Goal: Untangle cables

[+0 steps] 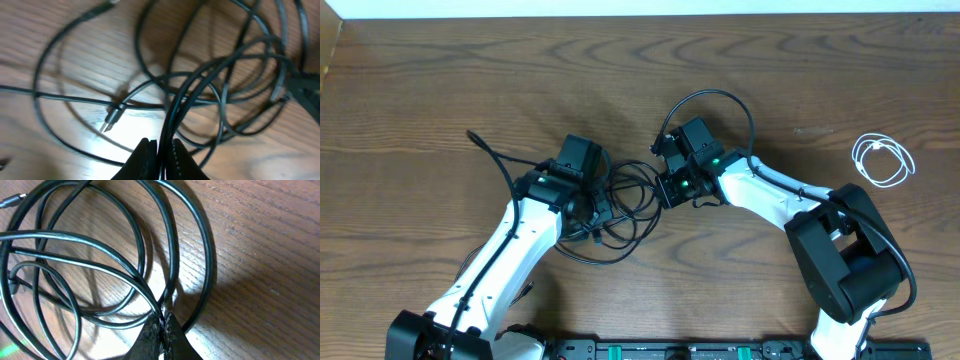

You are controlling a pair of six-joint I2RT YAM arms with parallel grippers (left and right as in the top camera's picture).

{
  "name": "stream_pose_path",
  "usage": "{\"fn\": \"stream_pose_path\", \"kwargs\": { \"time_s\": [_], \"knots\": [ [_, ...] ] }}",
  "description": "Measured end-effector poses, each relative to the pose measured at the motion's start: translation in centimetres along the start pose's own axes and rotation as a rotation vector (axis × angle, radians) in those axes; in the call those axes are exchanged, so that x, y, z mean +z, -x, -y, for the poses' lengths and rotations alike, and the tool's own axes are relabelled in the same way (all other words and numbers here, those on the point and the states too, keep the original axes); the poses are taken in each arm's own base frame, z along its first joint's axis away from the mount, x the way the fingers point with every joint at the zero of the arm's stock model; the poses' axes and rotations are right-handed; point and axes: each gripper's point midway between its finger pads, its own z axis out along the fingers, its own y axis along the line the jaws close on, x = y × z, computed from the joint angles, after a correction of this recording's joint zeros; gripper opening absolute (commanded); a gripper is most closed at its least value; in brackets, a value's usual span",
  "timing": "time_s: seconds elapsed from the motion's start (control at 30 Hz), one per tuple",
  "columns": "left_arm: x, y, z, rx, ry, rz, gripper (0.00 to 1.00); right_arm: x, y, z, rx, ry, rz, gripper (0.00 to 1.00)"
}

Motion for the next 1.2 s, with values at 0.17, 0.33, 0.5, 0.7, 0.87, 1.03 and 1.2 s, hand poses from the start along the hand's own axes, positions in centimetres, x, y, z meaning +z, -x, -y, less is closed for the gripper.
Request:
{"fn": "stream_pose_path", "kwargs": {
  "time_s": [0.17,0.33,0.5,0.7,0.87,1.03,1.2],
  "knots": [
    [0.0,0.5,-0.9,-0.032,0.052,0.032,0.65,0.0,0.0,0.2,0.0,-0.012,0.002,0.06],
    [-0.1,0.9,-1.5,-0.058,0.07,0.046,0.72,0.0,0.1,0.4,-0.003,-0.024,0.005,0.32],
    [-0.2,1.3,-2.9,-0.118,0.083,0.033,0.89,0.0,0.2,0.4,-0.01,-0.023,0.01,0.58],
    [-1.1,3.1,-3.0,-0.169,0.049,0.074,0.98,0.0,0.4,0.3,-0.02,-0.017,0.018,0.71],
    [-1.1,3.0,-2.9,-0.172,0.042,0.07,0.98,0.0,0.5,0.1,-0.022,-0.011,0.02,0.74],
    [-1.1,3.0,-2.8,-0.172,0.039,0.068,0.98,0.0,0.6,0.1,-0.023,-0.008,0.023,0.75],
    [-1.1,3.0,-2.8,-0.172,0.039,0.068,0.98,0.0,0.6,0.1,-0.024,-0.008,0.024,0.72]
  ]
}}
